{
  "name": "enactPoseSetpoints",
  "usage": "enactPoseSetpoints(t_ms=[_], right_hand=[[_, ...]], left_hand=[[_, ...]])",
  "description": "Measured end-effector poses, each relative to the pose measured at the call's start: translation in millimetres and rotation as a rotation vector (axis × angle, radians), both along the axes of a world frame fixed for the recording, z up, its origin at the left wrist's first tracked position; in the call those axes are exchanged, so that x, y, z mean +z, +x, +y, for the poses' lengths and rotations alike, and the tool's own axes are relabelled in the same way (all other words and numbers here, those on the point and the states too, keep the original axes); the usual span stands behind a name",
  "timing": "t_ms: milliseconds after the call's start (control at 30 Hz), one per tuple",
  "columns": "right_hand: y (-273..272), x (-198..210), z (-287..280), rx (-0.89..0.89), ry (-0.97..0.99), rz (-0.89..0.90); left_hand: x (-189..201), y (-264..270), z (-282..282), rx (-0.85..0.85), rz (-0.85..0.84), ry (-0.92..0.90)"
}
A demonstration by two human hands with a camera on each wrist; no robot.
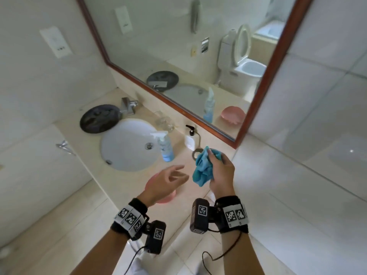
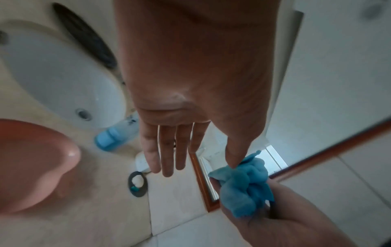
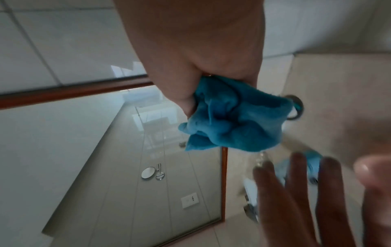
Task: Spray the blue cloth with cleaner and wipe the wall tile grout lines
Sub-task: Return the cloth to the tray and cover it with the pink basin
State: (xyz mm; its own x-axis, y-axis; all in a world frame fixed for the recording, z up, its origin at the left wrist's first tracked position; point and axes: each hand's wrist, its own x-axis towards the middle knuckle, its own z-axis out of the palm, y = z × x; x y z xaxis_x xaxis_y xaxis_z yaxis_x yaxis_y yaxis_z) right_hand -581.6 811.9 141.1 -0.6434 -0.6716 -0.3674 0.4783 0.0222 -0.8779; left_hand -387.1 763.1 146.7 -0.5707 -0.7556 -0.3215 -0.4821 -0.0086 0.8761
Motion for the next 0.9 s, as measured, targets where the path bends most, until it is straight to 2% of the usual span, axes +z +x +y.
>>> enactPoseSetpoints(t_ms=[133, 333, 500, 700, 800, 900], right_hand=[[78, -11, -25, 0.138, -0.010, -0.088], [186, -6, -62, 0.313, -0.061, -0.235], [277, -2, -95, 0.480, 0.003, -0.165], [345, 6, -134, 0.382, 0.019, -0.118], [353, 0, -149, 0.269, 0.034, -0.139], [351, -11, -166, 0.194, 0.052, -0.211]], left_hand=[[-5, 59, -14, 0.096, 0.134, 0.114], [-15, 154, -60, 0.180, 0.156, 0.040], [-14, 250, -113, 0.227, 0.142, -0.031], [-5, 311, -162, 0.144, 0.152, -0.018], [-1, 317, -182, 0.073, 0.143, -0.016], [-4, 313, -203, 0.036, 0.077, -0.121]])
